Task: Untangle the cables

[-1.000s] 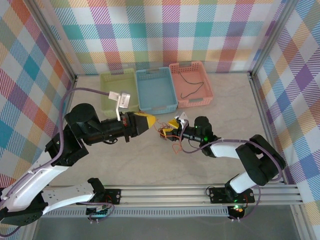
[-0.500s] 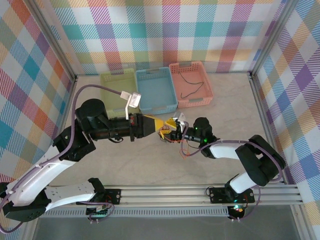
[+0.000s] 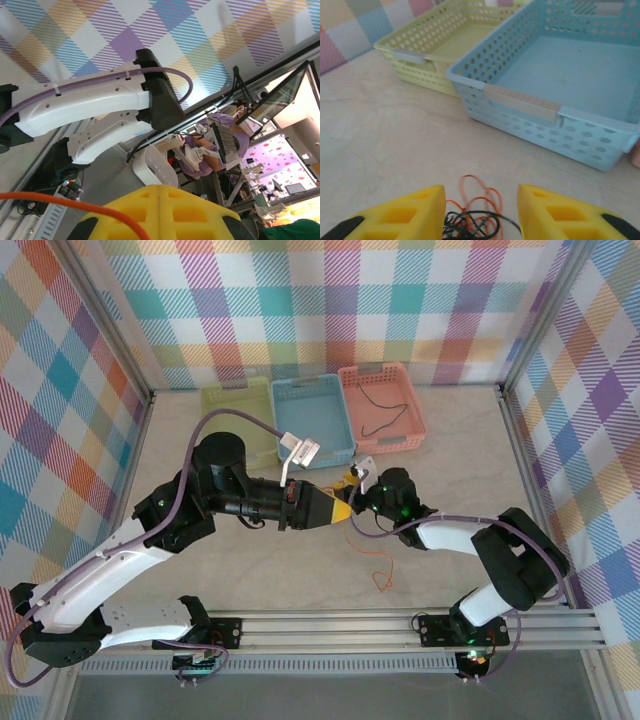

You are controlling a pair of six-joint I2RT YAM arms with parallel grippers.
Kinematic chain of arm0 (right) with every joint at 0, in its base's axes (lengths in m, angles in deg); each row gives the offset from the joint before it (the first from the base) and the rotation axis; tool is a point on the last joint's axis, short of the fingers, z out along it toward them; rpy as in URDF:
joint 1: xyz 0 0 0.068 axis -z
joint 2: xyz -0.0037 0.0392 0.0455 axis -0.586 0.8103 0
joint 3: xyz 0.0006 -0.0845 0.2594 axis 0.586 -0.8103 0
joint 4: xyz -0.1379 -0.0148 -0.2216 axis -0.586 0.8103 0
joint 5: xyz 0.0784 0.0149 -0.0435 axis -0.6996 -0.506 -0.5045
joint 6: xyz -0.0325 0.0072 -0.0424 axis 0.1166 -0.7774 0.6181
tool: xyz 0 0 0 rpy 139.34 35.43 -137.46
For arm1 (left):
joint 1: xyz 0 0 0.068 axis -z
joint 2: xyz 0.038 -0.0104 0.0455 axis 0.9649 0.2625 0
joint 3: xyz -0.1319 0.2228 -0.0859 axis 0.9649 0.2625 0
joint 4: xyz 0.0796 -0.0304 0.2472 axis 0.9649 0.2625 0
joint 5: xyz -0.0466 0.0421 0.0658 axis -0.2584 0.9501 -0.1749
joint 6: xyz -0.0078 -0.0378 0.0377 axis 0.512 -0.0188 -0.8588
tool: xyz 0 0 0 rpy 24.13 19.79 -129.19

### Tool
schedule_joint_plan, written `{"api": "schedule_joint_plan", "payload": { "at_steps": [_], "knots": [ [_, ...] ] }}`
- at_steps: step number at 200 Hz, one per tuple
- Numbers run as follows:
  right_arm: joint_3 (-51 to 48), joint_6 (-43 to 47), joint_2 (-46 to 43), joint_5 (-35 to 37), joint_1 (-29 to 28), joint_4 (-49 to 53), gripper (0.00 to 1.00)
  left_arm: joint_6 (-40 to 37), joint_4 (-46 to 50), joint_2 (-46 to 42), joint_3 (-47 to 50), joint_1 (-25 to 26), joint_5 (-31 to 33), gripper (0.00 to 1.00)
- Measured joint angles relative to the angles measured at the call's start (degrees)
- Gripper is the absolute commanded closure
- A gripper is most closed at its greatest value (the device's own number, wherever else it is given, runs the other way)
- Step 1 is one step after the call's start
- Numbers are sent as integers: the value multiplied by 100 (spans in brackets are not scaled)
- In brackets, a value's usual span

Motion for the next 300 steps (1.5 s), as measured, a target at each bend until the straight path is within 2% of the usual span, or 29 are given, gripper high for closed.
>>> {"api": "schedule_joint_plan", "payload": {
  "at_steps": [53,114,187,233,300],
  "knots": [
    [267,-9,240,452,0,782,66,0,11,-234,-404,24,4,100],
    [426,-57,378,603,39,1272,68,-321,2,-697,-1108,31,400,100],
    [520,-245,402,796,199,1574,71,-931,37,-909,-1305,33,970,100],
    [520,-330,402,796,203,1587,70,-1375,557,-785,-1458,33,1696,100],
    [520,-367,402,815,203,1587,68,-2234,1386,17,-1923,-48,3812,100]
  ]
}}
